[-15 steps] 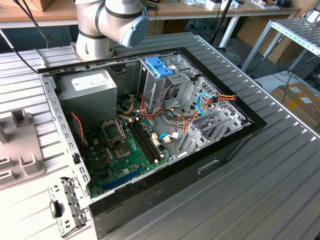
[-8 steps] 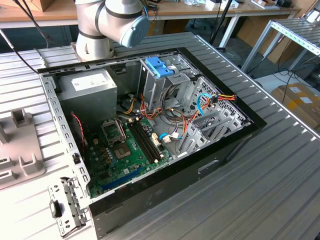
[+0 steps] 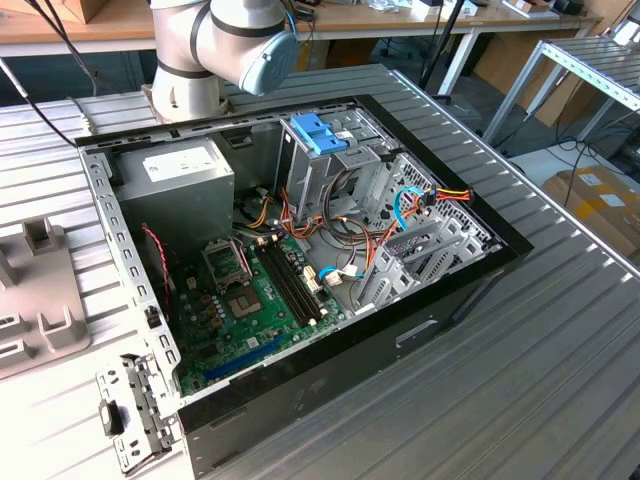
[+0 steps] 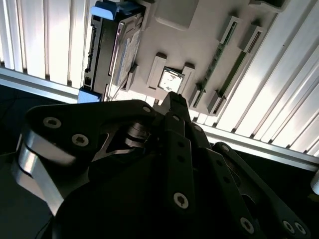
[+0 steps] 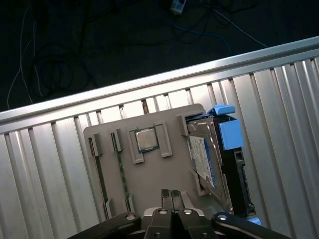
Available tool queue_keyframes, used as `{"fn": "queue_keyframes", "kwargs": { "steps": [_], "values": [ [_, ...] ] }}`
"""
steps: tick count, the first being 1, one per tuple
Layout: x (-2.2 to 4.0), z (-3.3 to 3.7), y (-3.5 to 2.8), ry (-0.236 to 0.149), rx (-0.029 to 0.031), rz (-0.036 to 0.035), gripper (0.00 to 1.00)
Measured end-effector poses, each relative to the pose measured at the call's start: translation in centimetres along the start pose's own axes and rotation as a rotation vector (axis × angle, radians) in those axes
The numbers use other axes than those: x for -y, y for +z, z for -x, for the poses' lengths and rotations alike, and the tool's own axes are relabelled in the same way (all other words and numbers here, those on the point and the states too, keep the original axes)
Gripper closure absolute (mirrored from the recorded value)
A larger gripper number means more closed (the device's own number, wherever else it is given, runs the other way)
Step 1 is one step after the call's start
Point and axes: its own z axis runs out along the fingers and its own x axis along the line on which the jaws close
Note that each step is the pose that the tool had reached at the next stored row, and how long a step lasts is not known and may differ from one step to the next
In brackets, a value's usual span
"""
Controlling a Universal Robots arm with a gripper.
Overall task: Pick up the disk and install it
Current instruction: 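Pick up the disk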
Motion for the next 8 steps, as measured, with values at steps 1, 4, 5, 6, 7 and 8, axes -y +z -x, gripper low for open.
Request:
{"fn": "queue_keyframes", "kwargs": {
  "steps": [1, 4, 5, 6, 7, 8],
  "values": [
    [0.0, 0.0, 0.0, -0.008, -0.0003, 0.0002, 0.89],
    [0.0, 0.0, 0.0, -0.025, -0.0011, 0.0006, 0.89],
    [0.0, 0.0, 0.0, -0.031, -0.0014, 0.0008, 0.89],
    [0.0, 0.0, 0.0, -0.035, -0.0016, 0.0009, 0.89],
    [0.0, 0.0, 0.0, -0.04, -0.0018, 0.001, 0.89],
    [0.0, 0.0, 0.0, -0.045, -0.002, 0.0011, 0.89]
  ]
}}
